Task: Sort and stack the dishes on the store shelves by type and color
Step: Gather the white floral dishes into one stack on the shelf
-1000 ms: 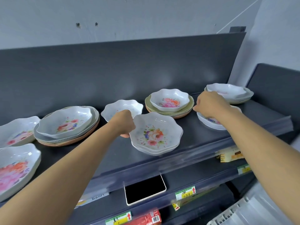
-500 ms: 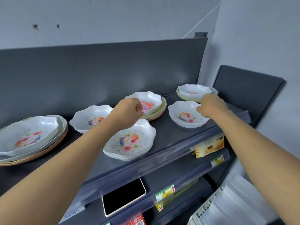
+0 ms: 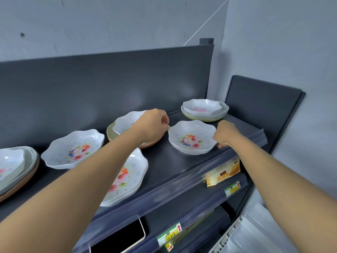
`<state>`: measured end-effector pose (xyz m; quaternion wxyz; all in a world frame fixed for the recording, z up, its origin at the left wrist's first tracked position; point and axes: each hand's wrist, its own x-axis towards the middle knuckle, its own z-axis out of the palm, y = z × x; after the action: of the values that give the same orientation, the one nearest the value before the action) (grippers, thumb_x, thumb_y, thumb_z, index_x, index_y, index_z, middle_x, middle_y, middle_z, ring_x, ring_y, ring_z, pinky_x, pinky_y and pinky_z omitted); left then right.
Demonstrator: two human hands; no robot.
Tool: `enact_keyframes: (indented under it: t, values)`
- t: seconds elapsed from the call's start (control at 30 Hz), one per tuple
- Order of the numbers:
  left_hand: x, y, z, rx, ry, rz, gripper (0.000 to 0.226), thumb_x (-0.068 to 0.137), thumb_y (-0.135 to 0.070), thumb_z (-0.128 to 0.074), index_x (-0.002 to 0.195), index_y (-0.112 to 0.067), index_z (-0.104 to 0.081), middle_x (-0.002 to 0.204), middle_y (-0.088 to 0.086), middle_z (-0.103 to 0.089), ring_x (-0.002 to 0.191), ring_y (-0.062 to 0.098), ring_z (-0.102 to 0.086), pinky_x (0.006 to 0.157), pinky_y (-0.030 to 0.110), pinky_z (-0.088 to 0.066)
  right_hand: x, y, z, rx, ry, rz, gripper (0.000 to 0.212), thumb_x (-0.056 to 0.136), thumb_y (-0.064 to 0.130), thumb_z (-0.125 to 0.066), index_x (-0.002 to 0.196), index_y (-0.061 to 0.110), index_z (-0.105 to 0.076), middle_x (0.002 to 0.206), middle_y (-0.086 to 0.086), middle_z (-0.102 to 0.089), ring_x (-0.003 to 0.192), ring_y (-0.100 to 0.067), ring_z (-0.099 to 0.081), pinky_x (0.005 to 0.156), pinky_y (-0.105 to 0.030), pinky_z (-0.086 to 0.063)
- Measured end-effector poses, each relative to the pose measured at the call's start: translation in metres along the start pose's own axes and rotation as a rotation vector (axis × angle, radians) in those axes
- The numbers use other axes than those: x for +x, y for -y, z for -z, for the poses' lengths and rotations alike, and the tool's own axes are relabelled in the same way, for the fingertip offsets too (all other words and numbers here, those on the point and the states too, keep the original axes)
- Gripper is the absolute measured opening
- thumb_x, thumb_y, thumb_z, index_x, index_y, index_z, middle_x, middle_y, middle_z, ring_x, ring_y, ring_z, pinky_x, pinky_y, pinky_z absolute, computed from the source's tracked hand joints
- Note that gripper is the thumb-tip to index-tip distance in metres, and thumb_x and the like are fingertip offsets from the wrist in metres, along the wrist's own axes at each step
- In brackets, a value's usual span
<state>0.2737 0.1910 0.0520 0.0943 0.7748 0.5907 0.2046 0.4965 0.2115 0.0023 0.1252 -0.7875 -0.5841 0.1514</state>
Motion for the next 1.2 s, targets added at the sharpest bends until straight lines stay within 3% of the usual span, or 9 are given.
enact_keyframes:
  t: [0.13, 0.4, 0.57, 0.67, 0.8, 0.97, 1.07, 1.2]
  values:
    - [0.02, -0.005, -0.007, -0.059, 0.025, 0.011, 0.018, 0.091, -0.018, -0.056, 0.105, -0.01, -0.065, 0.097, 0.001, -0.064, 0.085, 0.019, -0.055, 0.072, 0.025, -0.041, 0.005, -0.008, 0.017, 0.004, -0.068, 0.011, 0.031, 0.086, -0.005, -0.042, 0.058, 0.008, -0.04, 0.06, -0.006, -0.044, 0.05, -0.017, -0.04, 0.043, -0.024, -0.029]
    - [0.072, -0.021, -0.029, -0.201, 0.037, 0.058, 0.019, 0.089, -0.018, -0.056, 0.098, -0.004, -0.066, 0.088, 0.007, -0.066, 0.079, 0.025, -0.061, 0.079, 0.037, -0.053, 0.023, -0.033, 0.072, 0.186, -0.339, -0.08, 0.03, 0.084, -0.006, -0.044, 0.059, 0.009, -0.035, 0.063, -0.006, -0.04, 0.052, -0.019, -0.038, 0.044, -0.024, -0.026]
    - [0.113, -0.031, -0.051, -0.275, 0.077, 0.116, 0.016, 0.087, -0.017, -0.055, 0.085, -0.003, -0.061, 0.07, 0.008, -0.055, 0.066, 0.025, -0.049, 0.065, 0.032, -0.045, 0.042, -0.05, 0.08, 0.343, -0.466, -0.167, 0.03, 0.084, -0.006, -0.046, 0.061, 0.01, -0.037, 0.079, -0.013, -0.054, 0.073, -0.03, -0.053, 0.044, -0.022, -0.031]
    - [0.135, -0.037, -0.063, -0.316, 0.088, 0.176, 0.012, 0.086, -0.015, -0.053, 0.076, -0.01, -0.049, 0.07, 0.012, -0.049, 0.064, 0.023, -0.044, 0.064, 0.031, -0.04, 0.052, -0.059, 0.08, 0.373, -0.498, -0.203, 0.029, 0.083, -0.009, -0.045, 0.061, 0.009, -0.04, 0.082, -0.013, -0.054, 0.073, -0.03, -0.053, 0.044, -0.023, -0.034]
    - [0.16, -0.042, -0.081, -0.347, 0.073, 0.315, 0.038, 0.089, -0.017, -0.051, 0.06, -0.011, -0.029, 0.055, 0.006, -0.038, 0.05, 0.027, -0.046, 0.06, 0.027, -0.042, 0.063, -0.069, 0.083, 0.385, -0.523, -0.229, 0.03, 0.083, -0.011, -0.046, 0.06, 0.008, -0.041, 0.077, -0.012, -0.053, 0.07, -0.029, -0.054, 0.043, -0.022, -0.036]
    - [0.176, -0.048, -0.099, -0.458, 0.081, 0.465, 0.036, 0.088, -0.012, -0.058, 0.061, -0.01, -0.034, 0.062, 0.006, -0.038, 0.05, 0.023, -0.04, 0.041, 0.025, -0.037, 0.071, -0.074, 0.085, 0.372, -0.515, -0.238, 0.033, 0.083, -0.012, -0.05, 0.06, 0.01, -0.04, 0.081, -0.013, -0.056, 0.072, -0.028, -0.055, 0.044, -0.024, -0.038]
    - [0.18, -0.048, -0.104, -0.435, 0.054, 0.495, 0.028, 0.084, 0.0, -0.052, 0.062, -0.008, -0.038, 0.064, 0.008, -0.045, 0.057, 0.027, -0.049, 0.042, 0.026, -0.04, 0.072, -0.075, 0.083, 0.384, -0.506, -0.242, 0.032, 0.084, -0.011, -0.048, 0.061, 0.01, -0.041, 0.082, -0.013, -0.057, 0.074, -0.028, -0.056, 0.045, -0.024, -0.038]
    - [0.185, -0.047, -0.102, -0.441, 0.009, 0.5, 0.022, 0.083, 0.003, -0.04, 0.063, -0.007, -0.04, 0.066, 0.012, -0.052, 0.068, 0.031, -0.057, 0.058, 0.03, -0.048, 0.072, -0.075, 0.078, 0.423, -0.499, -0.25, 0.028, 0.083, -0.01, -0.044, 0.063, 0.009, -0.044, 0.085, -0.016, -0.061, 0.078, -0.031, -0.061, 0.057, -0.031, -0.048]
